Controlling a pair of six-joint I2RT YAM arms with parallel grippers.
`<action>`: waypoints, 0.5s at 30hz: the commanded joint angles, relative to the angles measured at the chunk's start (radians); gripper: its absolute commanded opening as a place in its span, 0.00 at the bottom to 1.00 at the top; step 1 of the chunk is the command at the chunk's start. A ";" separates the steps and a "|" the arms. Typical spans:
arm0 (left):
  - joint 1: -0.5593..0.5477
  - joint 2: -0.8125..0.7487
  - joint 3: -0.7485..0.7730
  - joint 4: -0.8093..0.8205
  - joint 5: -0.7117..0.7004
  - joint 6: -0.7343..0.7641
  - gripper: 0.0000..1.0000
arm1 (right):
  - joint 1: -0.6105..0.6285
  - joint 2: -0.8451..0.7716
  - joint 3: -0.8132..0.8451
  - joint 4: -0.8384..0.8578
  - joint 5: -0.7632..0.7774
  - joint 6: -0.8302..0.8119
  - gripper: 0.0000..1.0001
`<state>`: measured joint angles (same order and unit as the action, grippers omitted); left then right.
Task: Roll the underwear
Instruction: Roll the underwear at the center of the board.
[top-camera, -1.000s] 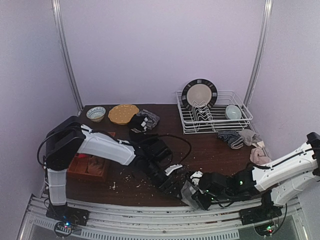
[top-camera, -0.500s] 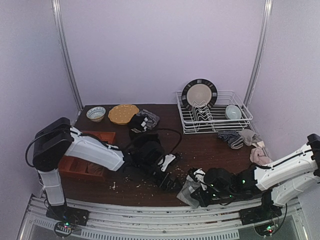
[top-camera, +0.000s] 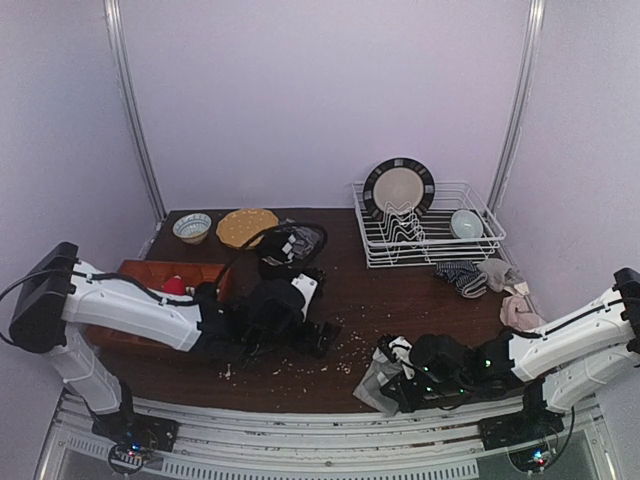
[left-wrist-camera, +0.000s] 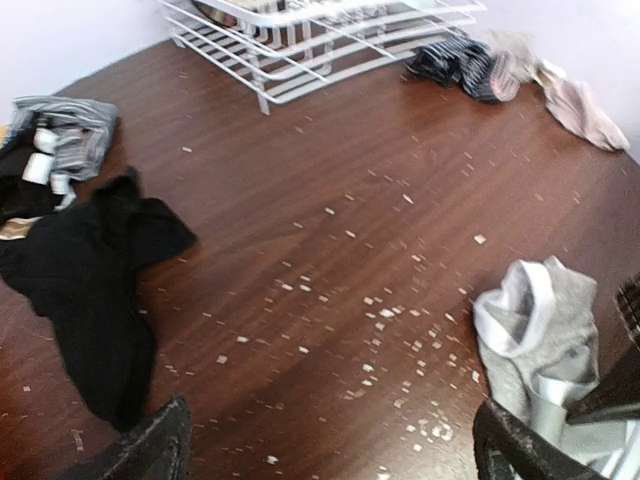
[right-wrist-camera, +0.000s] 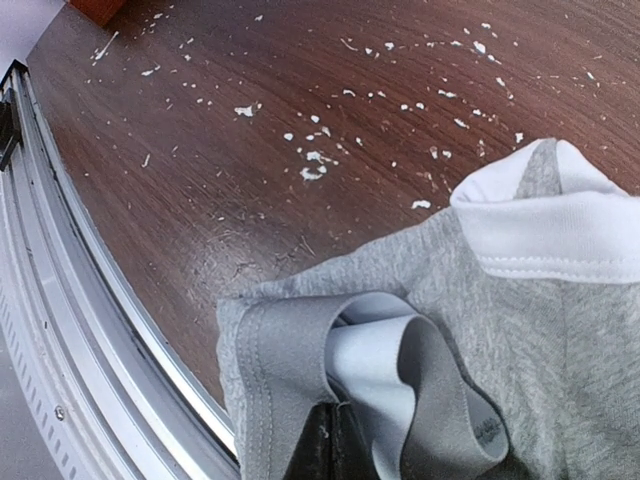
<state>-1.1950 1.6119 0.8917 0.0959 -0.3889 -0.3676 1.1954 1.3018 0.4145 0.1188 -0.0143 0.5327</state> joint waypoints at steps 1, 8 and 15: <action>-0.012 0.056 0.045 0.030 0.209 0.059 0.95 | -0.006 0.041 -0.029 -0.090 -0.012 0.009 0.01; -0.045 0.237 0.126 0.024 0.560 0.122 0.83 | -0.009 0.042 -0.029 -0.084 -0.018 0.008 0.01; -0.046 0.386 0.250 -0.041 0.617 0.136 0.70 | -0.008 0.043 -0.028 -0.082 -0.032 0.003 0.01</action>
<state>-1.2438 1.9472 1.0637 0.0814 0.1360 -0.2668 1.1893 1.3109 0.4118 0.1276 -0.0277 0.5602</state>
